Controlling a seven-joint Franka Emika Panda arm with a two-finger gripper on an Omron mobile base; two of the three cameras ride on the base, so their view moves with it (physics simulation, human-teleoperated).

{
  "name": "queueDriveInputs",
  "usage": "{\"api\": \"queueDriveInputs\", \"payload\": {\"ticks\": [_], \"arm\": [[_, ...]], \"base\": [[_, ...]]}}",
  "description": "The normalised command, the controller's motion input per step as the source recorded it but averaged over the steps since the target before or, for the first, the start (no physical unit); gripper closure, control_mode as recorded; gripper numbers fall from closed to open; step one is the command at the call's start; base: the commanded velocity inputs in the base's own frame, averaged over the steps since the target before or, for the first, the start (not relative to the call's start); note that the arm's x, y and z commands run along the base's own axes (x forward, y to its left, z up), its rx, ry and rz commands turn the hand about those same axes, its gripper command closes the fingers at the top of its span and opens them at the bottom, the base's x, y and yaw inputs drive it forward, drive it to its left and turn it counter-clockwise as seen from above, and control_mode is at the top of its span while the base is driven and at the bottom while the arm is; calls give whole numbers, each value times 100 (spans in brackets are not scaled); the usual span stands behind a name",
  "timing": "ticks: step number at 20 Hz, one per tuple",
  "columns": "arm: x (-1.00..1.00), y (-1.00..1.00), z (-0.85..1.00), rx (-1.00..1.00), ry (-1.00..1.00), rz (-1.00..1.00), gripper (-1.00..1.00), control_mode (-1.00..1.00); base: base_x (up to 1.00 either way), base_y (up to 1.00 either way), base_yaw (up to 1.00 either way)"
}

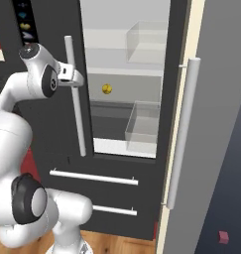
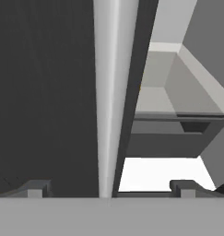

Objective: Retrieve a lemon from the fridge and place it on the cutting board with the fish.

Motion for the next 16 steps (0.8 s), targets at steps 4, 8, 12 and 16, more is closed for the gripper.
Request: {"api": "queueDriveInputs", "payload": {"ticks": [4, 8, 12, 16], "arm": [[51, -2, -9, 0, -7, 0, -100, -100], [53, -3, -7, 0, -1, 0, -100, -100], [53, 0, -1, 0, -1, 0, -100, -100], [55, 0, 0, 0, 0, 0, -100, -100]], "base": [[0, 0, 0], [0, 0, 0], [0, 0, 0], [0, 0, 0]]}}
